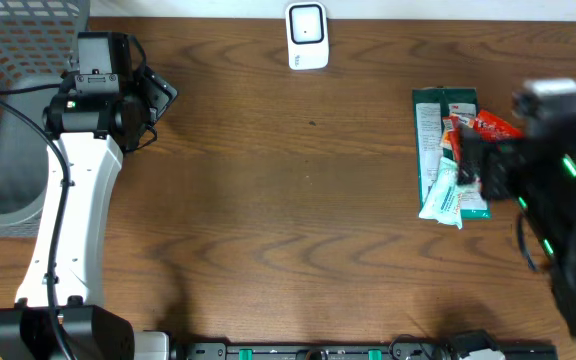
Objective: Scan the item barcode
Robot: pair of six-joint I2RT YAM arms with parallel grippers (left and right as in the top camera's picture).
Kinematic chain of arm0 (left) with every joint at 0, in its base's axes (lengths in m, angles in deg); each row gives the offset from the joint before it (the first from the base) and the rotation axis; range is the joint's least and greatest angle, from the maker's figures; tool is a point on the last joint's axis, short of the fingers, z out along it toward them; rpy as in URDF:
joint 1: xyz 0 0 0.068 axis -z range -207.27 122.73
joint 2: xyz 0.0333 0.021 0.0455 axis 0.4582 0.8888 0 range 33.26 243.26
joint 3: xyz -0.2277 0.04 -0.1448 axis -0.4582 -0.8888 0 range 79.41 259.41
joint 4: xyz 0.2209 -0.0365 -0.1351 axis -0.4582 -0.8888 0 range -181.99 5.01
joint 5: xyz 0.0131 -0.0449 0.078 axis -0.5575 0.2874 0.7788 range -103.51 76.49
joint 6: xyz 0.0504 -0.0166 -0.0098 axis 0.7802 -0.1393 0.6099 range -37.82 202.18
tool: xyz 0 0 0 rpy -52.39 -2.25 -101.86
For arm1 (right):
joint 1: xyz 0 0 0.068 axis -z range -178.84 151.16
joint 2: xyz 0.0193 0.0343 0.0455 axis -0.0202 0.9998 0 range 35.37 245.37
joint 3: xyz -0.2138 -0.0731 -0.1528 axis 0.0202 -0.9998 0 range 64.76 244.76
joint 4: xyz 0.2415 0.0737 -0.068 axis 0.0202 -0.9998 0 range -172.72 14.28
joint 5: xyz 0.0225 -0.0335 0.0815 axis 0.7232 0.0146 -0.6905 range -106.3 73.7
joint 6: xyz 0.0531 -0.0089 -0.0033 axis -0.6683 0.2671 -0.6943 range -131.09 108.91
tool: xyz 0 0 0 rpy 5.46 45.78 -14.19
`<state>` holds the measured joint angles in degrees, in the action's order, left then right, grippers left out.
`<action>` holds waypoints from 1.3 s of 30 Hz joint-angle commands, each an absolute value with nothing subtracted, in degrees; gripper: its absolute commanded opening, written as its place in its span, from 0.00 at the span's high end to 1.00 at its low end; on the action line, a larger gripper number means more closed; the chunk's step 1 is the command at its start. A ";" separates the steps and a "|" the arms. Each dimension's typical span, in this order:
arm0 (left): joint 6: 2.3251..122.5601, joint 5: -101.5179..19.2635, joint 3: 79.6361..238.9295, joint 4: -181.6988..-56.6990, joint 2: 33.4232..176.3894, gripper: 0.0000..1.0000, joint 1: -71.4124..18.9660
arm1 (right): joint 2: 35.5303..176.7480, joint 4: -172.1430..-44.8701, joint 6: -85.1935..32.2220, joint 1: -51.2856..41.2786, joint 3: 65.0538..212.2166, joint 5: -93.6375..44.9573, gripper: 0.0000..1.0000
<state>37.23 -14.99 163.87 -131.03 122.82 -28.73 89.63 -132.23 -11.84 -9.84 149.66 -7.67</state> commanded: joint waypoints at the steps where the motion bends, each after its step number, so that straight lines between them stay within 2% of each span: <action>1: 37.82 -14.29 164.92 -131.01 122.77 0.17 -28.81 | 83.09 -133.02 -11.21 -10.15 150.10 -7.59 0.01; 9: 37.82 -14.29 164.92 -131.01 122.77 0.17 -28.81 | 69.10 -134.66 -11.23 -9.95 146.71 -7.59 0.01; 14: 37.82 -14.29 164.92 -131.01 122.77 0.17 -28.81 | 58.00 -133.48 -12.39 -8.27 136.31 -7.63 0.01; 20: 37.82 -14.29 164.92 -131.01 122.77 0.17 -28.81 | 44.86 -125.39 -13.66 -6.00 119.32 -7.61 0.01; 27: 37.82 -14.29 164.92 -131.01 122.77 0.17 -28.81 | 35.66 -103.27 -14.49 -4.82 100.33 -8.26 0.01; 34: 37.82 -14.29 164.92 -131.03 122.77 0.17 -28.81 | 35.73 -72.19 -14.51 -4.82 82.87 -12.13 0.01; 39: 37.82 -14.29 164.92 -131.01 122.77 0.17 -28.81 | 35.71 -58.47 -18.57 -4.75 71.48 -12.96 0.01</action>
